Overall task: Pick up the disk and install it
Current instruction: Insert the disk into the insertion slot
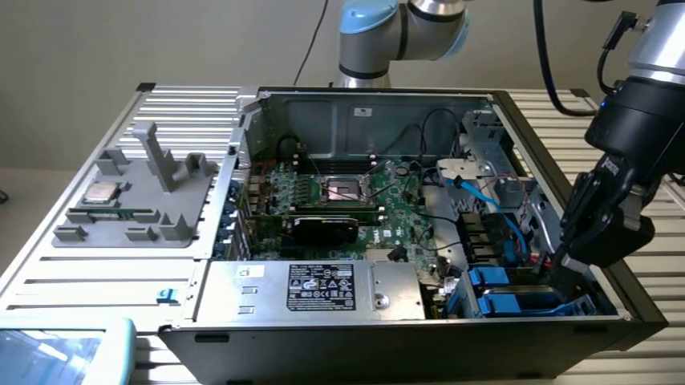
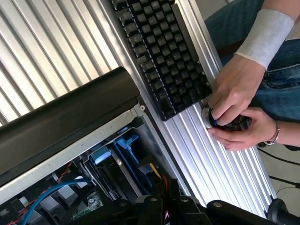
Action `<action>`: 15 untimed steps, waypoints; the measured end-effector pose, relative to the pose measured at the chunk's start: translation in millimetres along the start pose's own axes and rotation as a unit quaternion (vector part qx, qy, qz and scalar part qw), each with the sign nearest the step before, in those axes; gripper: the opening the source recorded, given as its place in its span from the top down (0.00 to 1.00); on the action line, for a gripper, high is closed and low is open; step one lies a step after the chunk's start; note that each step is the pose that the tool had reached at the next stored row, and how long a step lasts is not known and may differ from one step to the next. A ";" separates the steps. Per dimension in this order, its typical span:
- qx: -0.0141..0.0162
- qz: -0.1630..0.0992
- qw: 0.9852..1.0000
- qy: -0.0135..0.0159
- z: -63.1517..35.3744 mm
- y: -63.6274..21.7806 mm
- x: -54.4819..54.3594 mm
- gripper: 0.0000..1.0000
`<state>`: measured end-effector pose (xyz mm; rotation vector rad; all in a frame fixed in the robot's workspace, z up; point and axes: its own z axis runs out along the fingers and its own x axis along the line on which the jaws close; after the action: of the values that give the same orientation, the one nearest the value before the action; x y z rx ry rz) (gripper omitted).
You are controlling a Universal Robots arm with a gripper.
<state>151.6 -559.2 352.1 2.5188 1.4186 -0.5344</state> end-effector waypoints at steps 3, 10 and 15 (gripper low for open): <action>-0.002 0.002 1.000 -0.005 0.4 0.0 0.1 0.83; -0.004 0.003 1.000 -0.008 0.9 0.0 0.4 0.70; -0.005 0.004 1.000 -0.011 -1.0 0.0 -0.4 0.62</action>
<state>151.6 -559.1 353.2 2.5013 1.4006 -0.5502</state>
